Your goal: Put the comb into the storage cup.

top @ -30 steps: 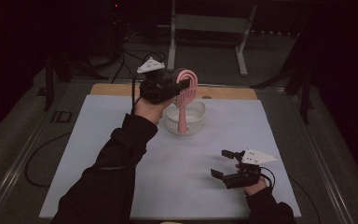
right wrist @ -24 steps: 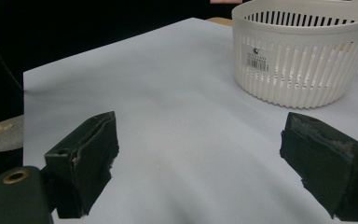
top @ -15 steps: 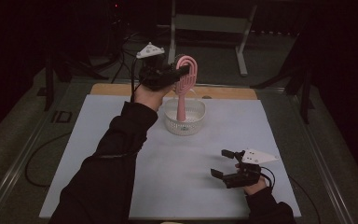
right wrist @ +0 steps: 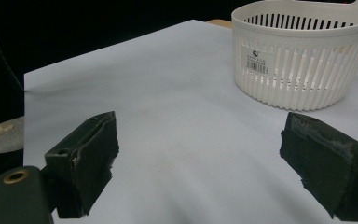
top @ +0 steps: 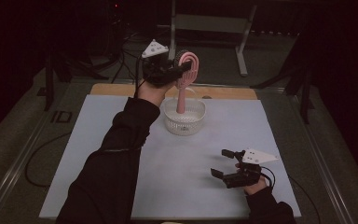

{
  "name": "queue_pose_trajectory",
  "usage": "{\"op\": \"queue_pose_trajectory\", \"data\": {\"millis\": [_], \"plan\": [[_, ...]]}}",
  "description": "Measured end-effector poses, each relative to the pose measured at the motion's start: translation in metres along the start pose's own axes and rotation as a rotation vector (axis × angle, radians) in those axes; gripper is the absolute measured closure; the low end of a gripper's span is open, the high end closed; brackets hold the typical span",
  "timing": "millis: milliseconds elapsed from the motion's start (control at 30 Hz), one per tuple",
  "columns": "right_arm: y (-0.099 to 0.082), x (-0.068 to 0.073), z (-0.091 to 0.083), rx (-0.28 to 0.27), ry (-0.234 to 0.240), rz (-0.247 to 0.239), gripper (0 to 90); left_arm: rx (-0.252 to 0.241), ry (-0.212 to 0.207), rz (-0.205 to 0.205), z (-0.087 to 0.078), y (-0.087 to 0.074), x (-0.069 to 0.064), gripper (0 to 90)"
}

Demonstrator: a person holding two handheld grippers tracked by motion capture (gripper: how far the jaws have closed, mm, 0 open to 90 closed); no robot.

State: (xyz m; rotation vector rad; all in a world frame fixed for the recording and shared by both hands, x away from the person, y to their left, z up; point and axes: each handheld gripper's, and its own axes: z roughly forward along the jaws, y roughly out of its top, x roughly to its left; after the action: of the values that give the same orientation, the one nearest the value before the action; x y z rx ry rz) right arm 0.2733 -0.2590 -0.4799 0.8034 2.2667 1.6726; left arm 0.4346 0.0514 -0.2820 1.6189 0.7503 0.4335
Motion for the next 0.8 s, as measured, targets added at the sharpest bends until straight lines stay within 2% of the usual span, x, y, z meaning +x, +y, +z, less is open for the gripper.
{"op": "queue_pose_trajectory", "data": {"millis": [167,267,333,400,533,800], "plan": [[0.0,0.0,0.0,-0.003,0.006,0.002,11.0,-0.006,0.002,0.041,0.009,-0.01,0.002,66.3],[0.0,0.0,0.0,-0.003,0.008,0.001,11.1,0.0,0.011,0.037,0.014,-0.015,0.004,66.3],[0.0,0.0,0.0,-0.003,0.008,0.0,11.1,-0.001,0.028,0.06,0.017,-0.02,0.004,66.3],[0.0,0.0,0.0,-0.003,0.008,0.001,11.1,0.001,0.032,0.064,0.02,-0.024,0.005,66.3],[0.0,0.001,-0.001,-0.002,0.008,0.0,11.1,0.005,0.02,0.077,0.024,-0.032,0.008,66.3],[0.0,-0.001,-0.001,-0.003,0.004,0.002,11.0,0.021,0.03,0.121,0.032,-0.049,0.008,66.3]]}}
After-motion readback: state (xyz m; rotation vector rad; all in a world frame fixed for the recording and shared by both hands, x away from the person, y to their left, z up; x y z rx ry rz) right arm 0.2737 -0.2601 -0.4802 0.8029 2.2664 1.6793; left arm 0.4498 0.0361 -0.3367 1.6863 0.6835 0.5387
